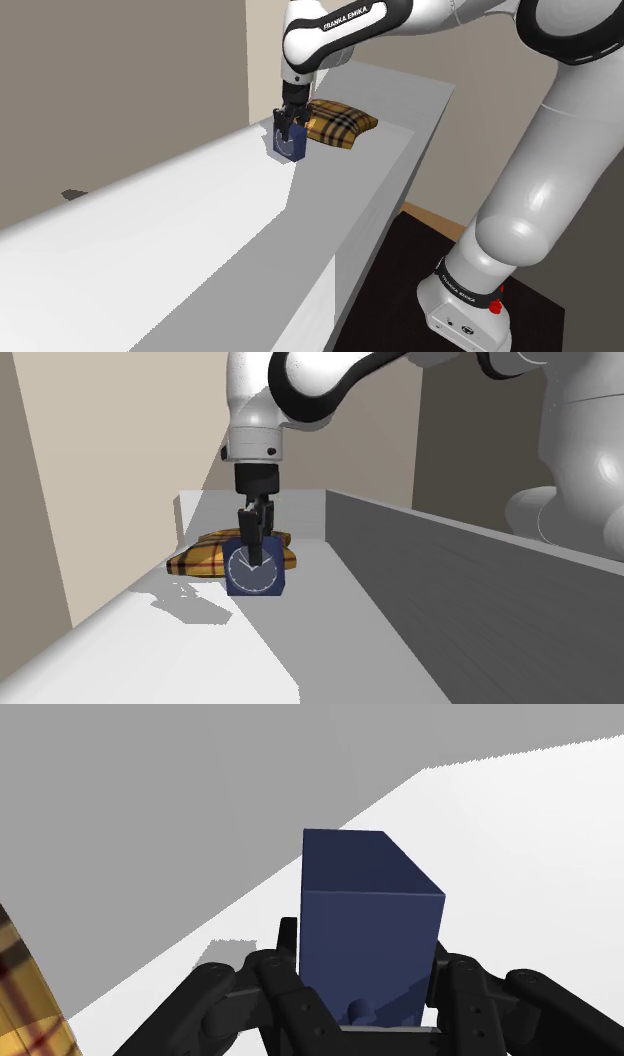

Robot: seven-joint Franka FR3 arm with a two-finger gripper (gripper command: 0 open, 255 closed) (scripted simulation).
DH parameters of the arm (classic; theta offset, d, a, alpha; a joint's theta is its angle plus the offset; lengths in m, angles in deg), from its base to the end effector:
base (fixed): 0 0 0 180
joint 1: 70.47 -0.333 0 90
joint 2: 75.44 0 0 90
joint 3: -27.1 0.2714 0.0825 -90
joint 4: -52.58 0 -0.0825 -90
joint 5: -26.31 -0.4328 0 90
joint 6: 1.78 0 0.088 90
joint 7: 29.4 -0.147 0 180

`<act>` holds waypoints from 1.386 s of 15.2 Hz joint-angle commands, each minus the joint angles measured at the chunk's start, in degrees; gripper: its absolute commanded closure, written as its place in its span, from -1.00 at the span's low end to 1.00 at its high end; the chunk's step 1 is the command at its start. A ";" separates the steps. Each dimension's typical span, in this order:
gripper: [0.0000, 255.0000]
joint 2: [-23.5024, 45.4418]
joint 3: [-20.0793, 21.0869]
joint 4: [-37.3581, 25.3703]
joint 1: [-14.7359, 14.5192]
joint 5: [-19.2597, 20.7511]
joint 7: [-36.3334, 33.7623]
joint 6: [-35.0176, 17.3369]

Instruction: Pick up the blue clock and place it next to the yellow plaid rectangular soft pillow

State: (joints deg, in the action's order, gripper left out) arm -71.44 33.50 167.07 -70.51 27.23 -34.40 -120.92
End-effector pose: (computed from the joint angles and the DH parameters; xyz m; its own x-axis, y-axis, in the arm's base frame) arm 0.6070 0.0671 0.3183 0.9994 0.0326 0.0123 0.0325 -0.9995 0.0053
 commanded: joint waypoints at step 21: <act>1.00 -5.69 -5.40 -3.46 5.40 -0.71 11.15 9.07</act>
State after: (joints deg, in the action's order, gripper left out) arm -77.40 28.73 163.87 -65.71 26.50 -24.57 -111.81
